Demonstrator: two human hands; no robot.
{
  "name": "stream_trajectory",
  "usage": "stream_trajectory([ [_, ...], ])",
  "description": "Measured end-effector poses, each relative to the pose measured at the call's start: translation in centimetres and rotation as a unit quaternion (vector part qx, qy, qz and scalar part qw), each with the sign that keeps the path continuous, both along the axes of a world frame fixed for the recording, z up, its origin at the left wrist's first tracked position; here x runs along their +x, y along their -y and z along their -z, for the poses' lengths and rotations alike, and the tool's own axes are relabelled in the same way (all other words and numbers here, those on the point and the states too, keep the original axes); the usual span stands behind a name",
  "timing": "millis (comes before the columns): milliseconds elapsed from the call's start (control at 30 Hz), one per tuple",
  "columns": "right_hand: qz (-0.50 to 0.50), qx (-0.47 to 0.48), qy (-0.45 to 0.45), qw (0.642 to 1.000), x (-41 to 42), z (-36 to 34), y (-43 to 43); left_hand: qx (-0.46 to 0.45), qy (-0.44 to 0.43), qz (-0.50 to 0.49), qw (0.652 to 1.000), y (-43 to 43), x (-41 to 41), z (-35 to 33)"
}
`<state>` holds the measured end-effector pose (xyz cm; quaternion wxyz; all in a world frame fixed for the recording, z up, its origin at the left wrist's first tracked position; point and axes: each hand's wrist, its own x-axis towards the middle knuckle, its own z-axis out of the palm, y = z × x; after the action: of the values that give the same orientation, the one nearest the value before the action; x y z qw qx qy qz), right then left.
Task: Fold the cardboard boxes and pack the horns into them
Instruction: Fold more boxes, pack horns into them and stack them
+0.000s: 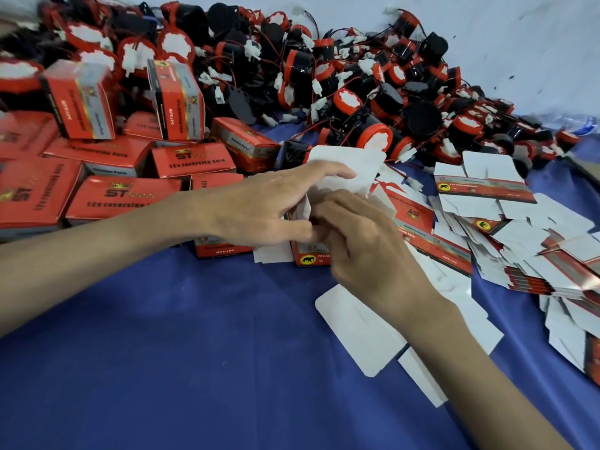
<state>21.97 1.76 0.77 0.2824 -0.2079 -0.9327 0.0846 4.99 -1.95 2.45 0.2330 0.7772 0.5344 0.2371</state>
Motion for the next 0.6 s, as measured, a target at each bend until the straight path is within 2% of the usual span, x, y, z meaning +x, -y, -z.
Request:
stream_trajectory([
  [167, 0.012, -0.006, -0.045, 0.999, -0.3, 0.2, 0.0, 0.013, -0.007, 0.002, 1.0, 0.0, 0.0, 0.1],
  [300, 0.044, -0.006, -0.016, 0.999, -0.7, 0.1, 0.0, 0.015, -0.016, 0.005, 1.0, 0.0, 0.1, -0.1],
  [500, -0.007, -0.012, 0.038, 0.999, 0.2, -0.2, -0.4, 0.001, -0.025, -0.007, 1.0, 0.1, 0.1, 0.0],
  [600, -0.004, 0.022, 0.027, 0.999, 0.3, 0.4, -0.3, 0.01, -0.015, -0.027, 0.999, -0.2, 0.0, 0.2],
])
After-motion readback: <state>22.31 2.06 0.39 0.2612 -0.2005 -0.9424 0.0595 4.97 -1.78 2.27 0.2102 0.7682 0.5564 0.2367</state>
